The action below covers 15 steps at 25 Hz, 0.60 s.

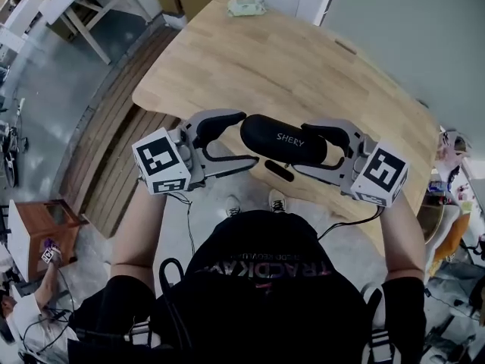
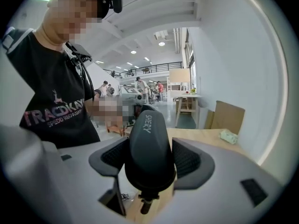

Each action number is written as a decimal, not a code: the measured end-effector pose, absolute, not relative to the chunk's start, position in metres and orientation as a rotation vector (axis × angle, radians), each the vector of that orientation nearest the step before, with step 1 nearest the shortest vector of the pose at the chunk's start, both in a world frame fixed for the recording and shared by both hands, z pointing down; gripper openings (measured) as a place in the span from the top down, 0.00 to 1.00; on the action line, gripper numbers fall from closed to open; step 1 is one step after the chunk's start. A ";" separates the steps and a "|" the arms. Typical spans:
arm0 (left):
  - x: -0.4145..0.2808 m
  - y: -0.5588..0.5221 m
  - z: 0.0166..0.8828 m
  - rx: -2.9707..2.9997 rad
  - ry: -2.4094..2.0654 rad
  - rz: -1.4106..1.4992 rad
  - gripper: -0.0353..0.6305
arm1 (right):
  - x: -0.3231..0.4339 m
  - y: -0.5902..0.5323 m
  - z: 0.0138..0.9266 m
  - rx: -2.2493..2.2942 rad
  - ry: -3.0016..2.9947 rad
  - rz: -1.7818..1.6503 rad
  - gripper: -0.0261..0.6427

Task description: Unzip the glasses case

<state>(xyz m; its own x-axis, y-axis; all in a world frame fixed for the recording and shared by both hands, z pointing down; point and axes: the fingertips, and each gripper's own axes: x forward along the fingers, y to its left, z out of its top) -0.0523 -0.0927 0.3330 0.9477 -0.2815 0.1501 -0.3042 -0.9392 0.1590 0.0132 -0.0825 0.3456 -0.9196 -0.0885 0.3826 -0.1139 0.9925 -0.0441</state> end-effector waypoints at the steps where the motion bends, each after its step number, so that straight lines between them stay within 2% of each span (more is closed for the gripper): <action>1: -0.045 -0.089 0.332 2.936 -0.397 0.203 0.41 | 0.011 -0.080 0.345 0.122 -2.745 0.085 0.50; 3: -0.036 -0.085 0.332 2.956 -0.353 0.229 0.38 | 0.010 -0.076 0.344 0.081 -2.744 0.073 0.50; 8: -0.027 -0.075 0.339 2.977 -0.236 0.343 0.37 | 0.010 -0.063 0.338 -0.057 -2.728 -0.035 0.50; 15: 0.000 -0.053 0.337 2.964 -0.073 0.319 0.39 | 0.004 -0.047 0.344 -0.144 -2.655 -0.096 0.50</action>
<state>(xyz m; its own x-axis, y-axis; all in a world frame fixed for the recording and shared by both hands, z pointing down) 0.0000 -0.0530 0.3366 0.9761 -0.0317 0.2149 -0.0657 -0.9860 0.1532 0.0036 -0.0473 0.3442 -0.8811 0.0852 0.4652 0.1186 0.9920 0.0430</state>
